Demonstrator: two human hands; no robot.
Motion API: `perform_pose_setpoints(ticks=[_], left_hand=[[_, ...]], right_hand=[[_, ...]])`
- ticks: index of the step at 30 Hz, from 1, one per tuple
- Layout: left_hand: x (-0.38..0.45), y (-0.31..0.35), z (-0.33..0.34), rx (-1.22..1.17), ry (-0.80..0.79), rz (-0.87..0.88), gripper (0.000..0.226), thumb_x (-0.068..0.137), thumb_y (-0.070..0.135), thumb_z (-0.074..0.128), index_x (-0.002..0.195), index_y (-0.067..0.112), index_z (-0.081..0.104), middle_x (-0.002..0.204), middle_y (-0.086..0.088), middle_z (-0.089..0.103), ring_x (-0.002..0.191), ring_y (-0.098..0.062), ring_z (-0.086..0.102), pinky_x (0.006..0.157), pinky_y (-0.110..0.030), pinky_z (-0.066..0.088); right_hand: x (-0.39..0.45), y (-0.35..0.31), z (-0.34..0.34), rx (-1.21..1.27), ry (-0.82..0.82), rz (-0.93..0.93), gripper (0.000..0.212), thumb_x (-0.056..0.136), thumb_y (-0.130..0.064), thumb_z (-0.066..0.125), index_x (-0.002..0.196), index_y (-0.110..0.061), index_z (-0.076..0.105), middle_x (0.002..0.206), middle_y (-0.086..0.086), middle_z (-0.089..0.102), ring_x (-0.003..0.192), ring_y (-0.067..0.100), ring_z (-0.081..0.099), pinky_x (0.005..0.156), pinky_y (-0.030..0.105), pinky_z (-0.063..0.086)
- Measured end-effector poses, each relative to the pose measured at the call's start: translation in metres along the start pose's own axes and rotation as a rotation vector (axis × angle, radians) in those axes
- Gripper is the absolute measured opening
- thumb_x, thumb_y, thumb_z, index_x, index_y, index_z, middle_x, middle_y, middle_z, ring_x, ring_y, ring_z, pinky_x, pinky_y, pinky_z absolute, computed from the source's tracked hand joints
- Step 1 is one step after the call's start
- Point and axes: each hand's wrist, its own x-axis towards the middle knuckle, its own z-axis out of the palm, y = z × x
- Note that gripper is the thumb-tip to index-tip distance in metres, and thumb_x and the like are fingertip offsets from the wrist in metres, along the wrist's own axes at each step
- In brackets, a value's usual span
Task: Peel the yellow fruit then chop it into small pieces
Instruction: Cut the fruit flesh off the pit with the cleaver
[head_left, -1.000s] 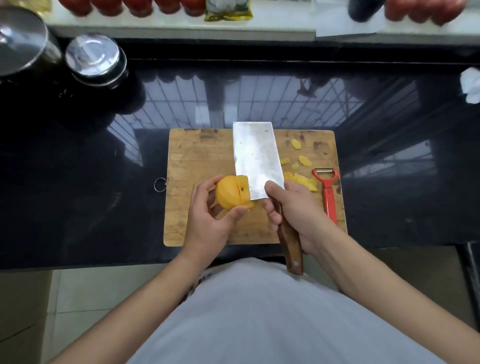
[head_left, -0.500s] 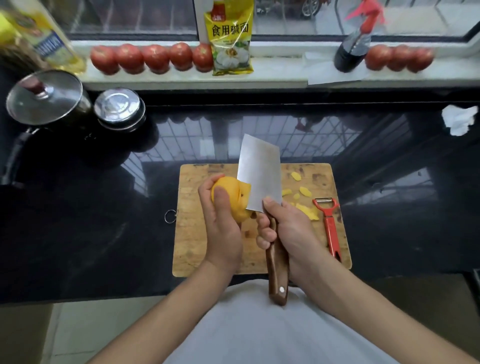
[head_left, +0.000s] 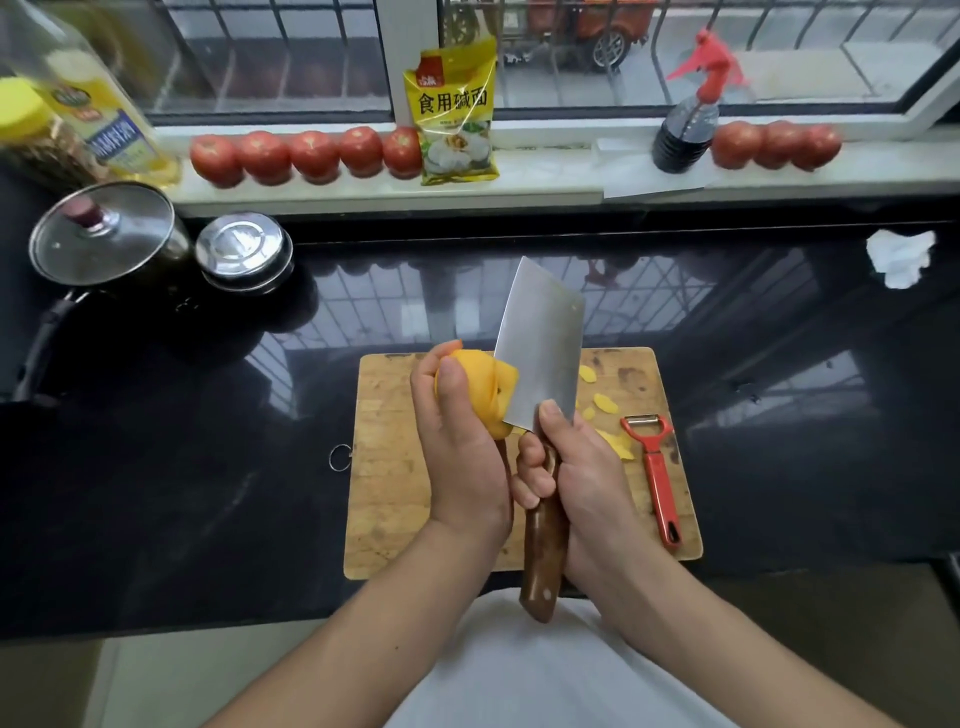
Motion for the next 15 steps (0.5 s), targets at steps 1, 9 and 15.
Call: perform_pose_setpoints(ticks=[1, 9, 15], left_hand=[[-0.002, 0.000, 0.000, -0.025, -0.008, -0.023, 0.028, 0.108, 0.053, 0.038, 0.117, 0.034, 0.056, 0.095, -0.020, 0.056, 0.044, -0.025, 0.049, 0.041, -0.025, 0.043], [-0.005, 0.002, 0.002, -0.100, 0.021, -0.093, 0.035, 0.101, 0.066, 0.043, 0.115, 0.038, 0.059, 0.104, -0.021, 0.058, 0.060, -0.030, 0.050, 0.045, -0.029, 0.042], [0.000, 0.003, -0.002, -0.087, -0.035, -0.139, 0.043, 0.095, 0.067, 0.052, 0.118, 0.033, 0.061, 0.119, -0.037, 0.056, 0.079, -0.041, 0.050, 0.060, -0.048, 0.047]], right_hand=[[0.000, 0.001, -0.001, 0.000, -0.002, -0.001, 0.018, 0.108, -0.022, 0.048, 0.098, -0.008, 0.055, 0.062, 0.005, 0.045, 0.041, 0.010, 0.036, 0.036, 0.023, 0.038], [-0.001, 0.000, -0.006, 0.021, -0.010, -0.020, 0.019, 0.107, -0.023, 0.049, 0.101, -0.007, 0.056, 0.062, 0.007, 0.044, 0.040, 0.011, 0.035, 0.035, 0.023, 0.037], [0.000, -0.003, -0.016, -0.053, -0.023, -0.061, 0.019, 0.107, -0.024, 0.050, 0.106, -0.006, 0.057, 0.061, 0.007, 0.047, 0.039, 0.011, 0.036, 0.036, 0.024, 0.038]])
